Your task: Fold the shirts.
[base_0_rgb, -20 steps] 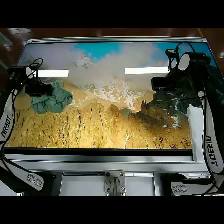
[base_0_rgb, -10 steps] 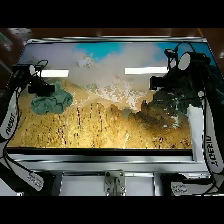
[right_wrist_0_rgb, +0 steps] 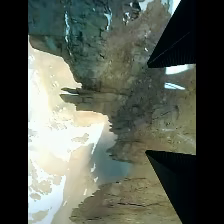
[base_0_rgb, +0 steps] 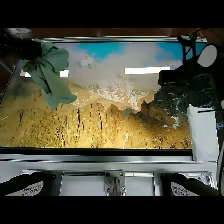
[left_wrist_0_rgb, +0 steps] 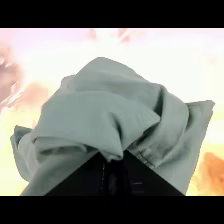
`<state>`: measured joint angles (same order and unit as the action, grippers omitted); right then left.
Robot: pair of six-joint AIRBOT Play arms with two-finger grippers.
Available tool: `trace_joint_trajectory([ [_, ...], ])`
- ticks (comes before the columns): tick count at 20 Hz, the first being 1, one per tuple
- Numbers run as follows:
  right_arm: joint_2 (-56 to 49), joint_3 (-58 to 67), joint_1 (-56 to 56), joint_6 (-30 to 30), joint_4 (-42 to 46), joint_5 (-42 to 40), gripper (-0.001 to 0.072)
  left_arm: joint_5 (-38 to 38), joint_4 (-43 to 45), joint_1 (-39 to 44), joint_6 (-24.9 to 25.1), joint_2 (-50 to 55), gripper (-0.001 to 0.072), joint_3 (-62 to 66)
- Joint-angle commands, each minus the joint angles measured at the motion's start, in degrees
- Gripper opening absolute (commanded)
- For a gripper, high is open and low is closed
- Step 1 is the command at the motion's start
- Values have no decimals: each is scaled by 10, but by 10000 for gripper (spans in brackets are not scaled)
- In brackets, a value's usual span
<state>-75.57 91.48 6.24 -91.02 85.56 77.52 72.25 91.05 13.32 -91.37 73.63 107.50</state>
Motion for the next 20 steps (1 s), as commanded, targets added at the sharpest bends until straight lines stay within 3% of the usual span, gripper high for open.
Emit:
trace_joint_trajectory([
  [1, 101, 0, 0, 2, 63, 5, 631, -4, -26, 115, -40, -70, 37, 3],
  [5, 207, 0, -1, 2, 99, 9, 631, -30, -26, 253, -46, -20, 37, -28],
  [7, 238, 0, -1, 2, 110, 32, 631, -79, -26, 309, -46, 30, 37, -62],
  [9, 247, 0, -1, 2, 132, 80, 631, -137, -32, 349, -82, 103, 38, -78],
  [13, 223, -3, -1, 2, 155, 163, 631, -176, -169, 379, -94, 256, 48, -78],
  [14, 212, -7, -1, 5, 155, 166, 631, -172, -211, 376, -94, 279, 284, -78],
  [15, 199, -14, -1, 7, 155, 163, 631, -160, -236, 368, -95, 290, 703, -78],
  [17, 167, -38, -8, 13, 150, 145, 632, -108, -236, 336, -90, 285, 720, -77],
  [20, 96, -56, -75, 60, 76, 138, 632, 13, -235, 244, -32, 238, 720, -78],
])
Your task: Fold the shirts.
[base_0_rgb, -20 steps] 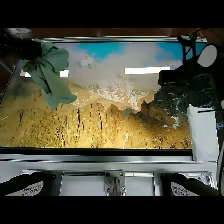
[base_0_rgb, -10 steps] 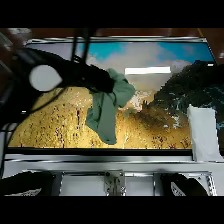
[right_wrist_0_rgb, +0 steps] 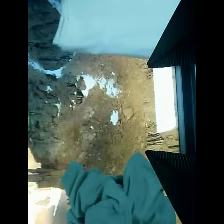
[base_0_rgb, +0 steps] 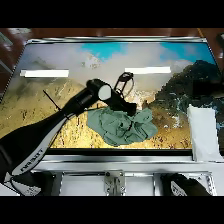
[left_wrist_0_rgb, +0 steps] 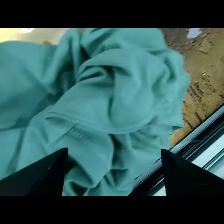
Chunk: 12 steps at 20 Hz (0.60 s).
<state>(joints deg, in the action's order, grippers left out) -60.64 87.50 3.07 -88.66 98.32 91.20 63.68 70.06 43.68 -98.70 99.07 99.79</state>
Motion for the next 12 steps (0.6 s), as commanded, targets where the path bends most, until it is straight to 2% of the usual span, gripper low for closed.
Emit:
trace_joint_trajectory([
  [1, -79, -17, -82, 51, -85, 9, 632, 137, -25, -94, 59, -36, 720, -1],
  [4, -135, -17, -209, 56, -211, 21, 631, 203, -26, -191, 81, -108, 720, -40],
  [7, -151, -50, -294, 65, -252, 3, 632, 179, -60, -242, 85, -198, 720, -214],
  [9, -151, -103, -316, 69, -252, -21, 631, 119, -113, -242, 87, -256, 720, -382],
  [12, -151, -181, -314, 94, -260, -54, 631, -28, -238, -209, 103, -302, 720, -587],
])
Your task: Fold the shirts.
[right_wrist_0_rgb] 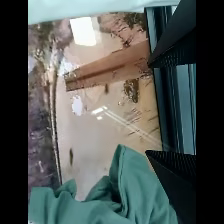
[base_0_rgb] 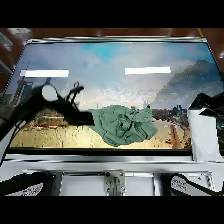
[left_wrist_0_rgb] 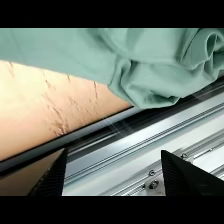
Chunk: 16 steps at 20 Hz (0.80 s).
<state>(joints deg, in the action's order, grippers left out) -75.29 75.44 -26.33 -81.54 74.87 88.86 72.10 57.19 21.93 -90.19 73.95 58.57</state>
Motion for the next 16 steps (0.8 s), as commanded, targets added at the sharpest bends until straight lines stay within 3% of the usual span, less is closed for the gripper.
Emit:
trace_joint_trajectory([
  [1, -5, -81, -20, 30, -38, -39, 631, -151, -146, 25, 31, -48, 718, -212],
  [5, -5, -139, -20, 32, -56, -63, 631, -302, -232, 91, 36, -9, 700, -241],
  [9, -5, -181, -20, 42, -76, -71, 632, -330, -273, 142, 47, 64, 698, -204],
  [11, -5, -196, -20, 43, -95, -82, 632, -336, -273, 155, 47, 98, 489, -170],
  [13, -5, -217, -20, 49, -127, -85, 632, -335, -272, 158, 48, 117, 230, -142],
  [15, -5, -251, -9, 75, -146, -94, 632, -338, -272, 156, 61, 118, 37, -134],
  [16, -5, -269, 6, 93, -145, -111, 632, -337, -272, 154, 62, 117, 40, -134],
])
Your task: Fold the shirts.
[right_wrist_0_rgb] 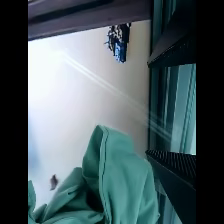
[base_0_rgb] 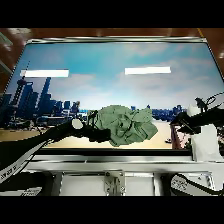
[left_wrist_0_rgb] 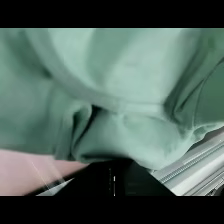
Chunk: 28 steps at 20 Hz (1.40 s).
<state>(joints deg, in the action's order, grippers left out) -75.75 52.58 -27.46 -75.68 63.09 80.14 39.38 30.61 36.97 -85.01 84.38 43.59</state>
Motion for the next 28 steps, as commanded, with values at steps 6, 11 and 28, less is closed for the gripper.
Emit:
trace_joint_trajectory([
  [6, -19, -96, 155, 74, -34, -174, 632, 24, 38, -1, 7, -22, 38, 16],
  [11, -73, -96, 200, 85, -42, -205, 539, 33, 67, -29, -7, -63, 38, 16],
  [28, 391, 375, 201, 35, -118, -310, 69, 111, 298, -167, 58, -373, 37, 647],
])
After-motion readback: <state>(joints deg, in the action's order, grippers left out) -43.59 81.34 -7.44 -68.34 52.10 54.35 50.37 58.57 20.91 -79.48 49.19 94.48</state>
